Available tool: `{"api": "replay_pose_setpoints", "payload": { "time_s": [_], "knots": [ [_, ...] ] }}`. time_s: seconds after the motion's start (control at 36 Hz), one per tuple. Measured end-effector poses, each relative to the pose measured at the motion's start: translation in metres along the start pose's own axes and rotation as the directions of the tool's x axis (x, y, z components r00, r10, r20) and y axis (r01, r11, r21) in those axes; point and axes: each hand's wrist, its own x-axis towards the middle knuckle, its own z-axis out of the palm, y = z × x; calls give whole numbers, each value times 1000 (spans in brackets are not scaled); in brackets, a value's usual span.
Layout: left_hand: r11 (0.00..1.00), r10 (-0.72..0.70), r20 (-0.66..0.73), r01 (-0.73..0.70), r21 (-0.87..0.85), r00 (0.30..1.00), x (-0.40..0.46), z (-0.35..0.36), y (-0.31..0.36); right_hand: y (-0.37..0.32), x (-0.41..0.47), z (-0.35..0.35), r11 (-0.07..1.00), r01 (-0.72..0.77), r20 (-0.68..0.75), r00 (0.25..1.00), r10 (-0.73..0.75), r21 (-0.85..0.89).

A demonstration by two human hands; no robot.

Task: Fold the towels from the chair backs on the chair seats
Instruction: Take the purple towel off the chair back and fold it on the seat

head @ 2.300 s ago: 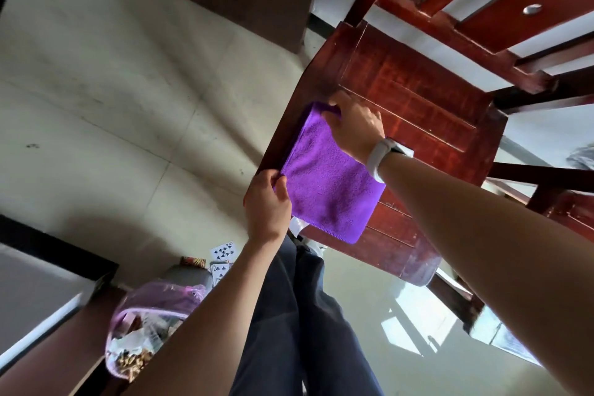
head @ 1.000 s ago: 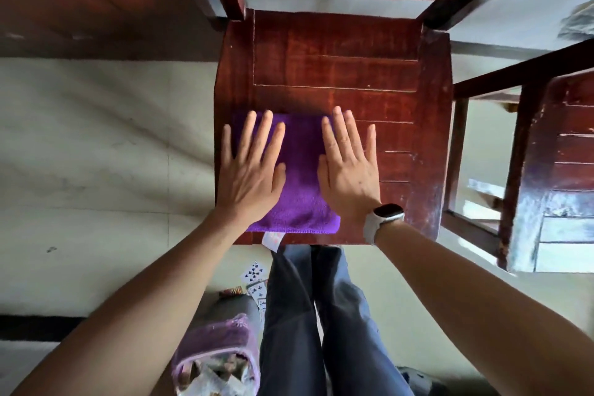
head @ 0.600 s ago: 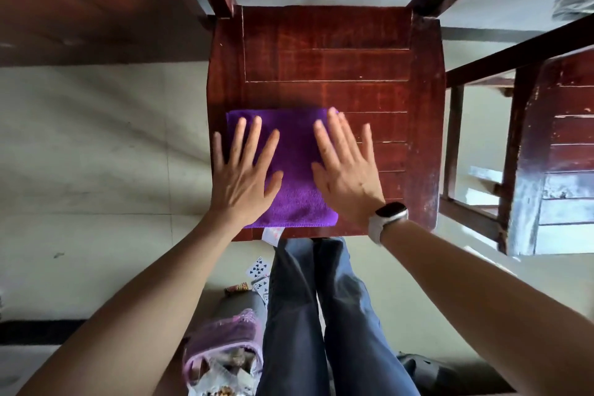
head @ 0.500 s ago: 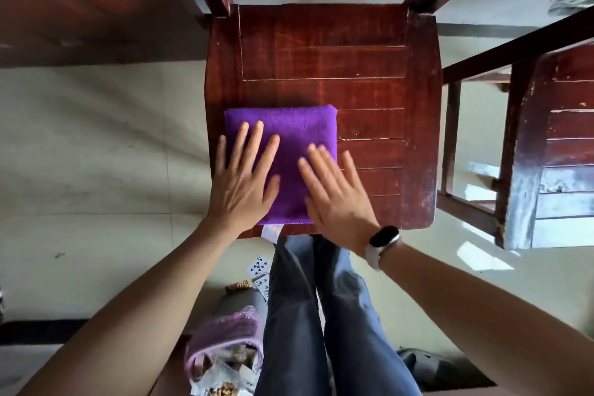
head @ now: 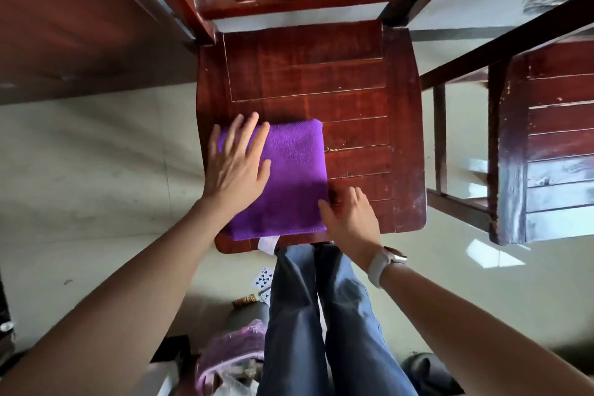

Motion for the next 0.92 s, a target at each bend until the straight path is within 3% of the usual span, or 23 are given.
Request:
{"api": "replay_pose_setpoints", "payload": {
  "time_s": [0.08,0.28,0.36,0.42,0.5,0.58,0.64,0.69,0.75,0.81,0.92],
  "knots": [
    [995,-74,79,79,-62,994,20,1,-3,-3,5,4,991,-77,183,978,97,-113],
    [980,-174,129,185,-76,976,29,-2,-8,-12,17,-9,983,-156,207,963,173,-94],
    [890,-321,173,359,-282,931,18,-2,-6,-11,35,-39,986,-147,81,987,140,83],
    [797,-390,260,465,-385,883,11,1,-3,-10,51,-59,983,-53,-74,995,66,173],
    [695,-423,333,537,-478,843,15,3,2,-14,76,-76,993,13,-260,965,18,117],
    [548,-525,263,558,-624,809,35,-4,12,-23,78,-78,993,106,-333,935,-119,-57],
    [430,-613,281,610,-666,739,52,-12,17,-25,70,-69,909,300,-254,892,-375,-289],
    [317,-609,371,644,-696,701,68,-15,16,-22,61,-55,757,473,-77,824,-561,-451],
    [215,-571,453,657,-722,684,78,-19,15,-18,53,-43,678,544,104,811,-575,-494],
    [188,-564,484,675,-714,669,83,-20,12,-12,50,-33,670,547,224,830,-510,-501],
    [157,-553,493,666,-730,671,90,-18,7,-3,53,-23,626,549,294,833,-469,-554]
  ]
}}
